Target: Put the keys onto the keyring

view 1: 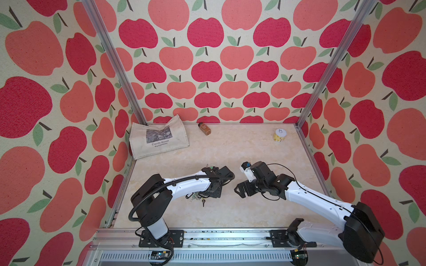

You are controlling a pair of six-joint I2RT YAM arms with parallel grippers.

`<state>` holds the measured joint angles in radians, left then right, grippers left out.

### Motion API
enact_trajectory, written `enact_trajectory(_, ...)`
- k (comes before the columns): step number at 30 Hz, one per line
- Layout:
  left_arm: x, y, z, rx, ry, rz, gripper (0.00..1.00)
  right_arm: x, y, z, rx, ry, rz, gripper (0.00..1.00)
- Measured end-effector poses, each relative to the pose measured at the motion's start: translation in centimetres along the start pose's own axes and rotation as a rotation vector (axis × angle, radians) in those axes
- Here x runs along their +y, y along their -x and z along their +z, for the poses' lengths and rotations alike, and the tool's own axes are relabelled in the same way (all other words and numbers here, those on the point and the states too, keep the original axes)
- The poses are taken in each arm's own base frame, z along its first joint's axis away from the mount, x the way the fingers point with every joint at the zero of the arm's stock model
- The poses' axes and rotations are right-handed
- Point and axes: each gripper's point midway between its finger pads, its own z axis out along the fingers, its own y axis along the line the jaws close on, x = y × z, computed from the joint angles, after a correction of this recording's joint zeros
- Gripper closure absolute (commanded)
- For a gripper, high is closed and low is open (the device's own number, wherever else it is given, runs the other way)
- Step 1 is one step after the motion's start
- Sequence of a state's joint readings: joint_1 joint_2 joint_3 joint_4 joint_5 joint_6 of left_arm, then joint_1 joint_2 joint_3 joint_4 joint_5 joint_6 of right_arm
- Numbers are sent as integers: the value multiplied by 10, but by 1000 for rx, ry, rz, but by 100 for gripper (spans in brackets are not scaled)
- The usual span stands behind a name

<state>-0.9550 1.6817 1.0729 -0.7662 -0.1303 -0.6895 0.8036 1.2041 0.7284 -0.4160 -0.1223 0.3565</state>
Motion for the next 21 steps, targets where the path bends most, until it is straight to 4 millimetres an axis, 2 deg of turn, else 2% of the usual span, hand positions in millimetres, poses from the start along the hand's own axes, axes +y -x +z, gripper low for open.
enact_trajectory(5, -3, 0, 7, 22, 19, 9, 73, 0, 0, -2, -7, 2, -1, 1)
enact_trajectory(21, 7, -6, 11, 45, 76, 19, 75, 0, 0, -4, -15, 3, -2, 1)
